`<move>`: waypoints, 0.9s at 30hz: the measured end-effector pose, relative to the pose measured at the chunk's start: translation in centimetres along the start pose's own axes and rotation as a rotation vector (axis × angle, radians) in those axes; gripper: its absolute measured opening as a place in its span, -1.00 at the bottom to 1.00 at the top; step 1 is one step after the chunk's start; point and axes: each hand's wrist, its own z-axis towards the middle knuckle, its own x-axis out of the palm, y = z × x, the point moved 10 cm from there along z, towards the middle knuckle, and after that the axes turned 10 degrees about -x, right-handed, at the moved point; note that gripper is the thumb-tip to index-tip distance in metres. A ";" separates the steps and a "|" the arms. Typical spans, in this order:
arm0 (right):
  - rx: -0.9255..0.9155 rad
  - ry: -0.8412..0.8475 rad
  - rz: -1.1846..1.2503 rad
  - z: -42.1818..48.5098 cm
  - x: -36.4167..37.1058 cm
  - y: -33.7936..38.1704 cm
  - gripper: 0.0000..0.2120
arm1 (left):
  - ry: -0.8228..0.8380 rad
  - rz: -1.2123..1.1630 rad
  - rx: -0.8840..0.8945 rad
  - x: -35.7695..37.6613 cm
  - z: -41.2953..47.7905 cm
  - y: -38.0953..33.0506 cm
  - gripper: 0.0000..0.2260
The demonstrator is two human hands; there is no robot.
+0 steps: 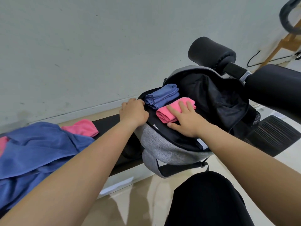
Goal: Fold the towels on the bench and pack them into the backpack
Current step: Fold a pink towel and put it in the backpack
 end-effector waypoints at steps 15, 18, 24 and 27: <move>0.016 0.048 -0.054 3.2 -1.3 -2.4 -0.30 | 0.040 -0.100 0.045 -1.1 0.7 1.0 -0.66; 0.010 -0.042 -0.074 2.9 -2.7 -2.4 -0.22 | -0.091 -0.070 0.172 -2.9 1.2 -1.6 -0.72; -0.027 -0.237 0.080 5.9 -5.7 -3.4 -0.47 | 0.022 0.223 0.450 -0.2 3.6 -9.1 -0.47; -0.064 -0.187 0.052 8.2 -5.7 -3.3 -0.46 | 0.139 0.384 0.482 2.7 4.3 -9.2 -0.57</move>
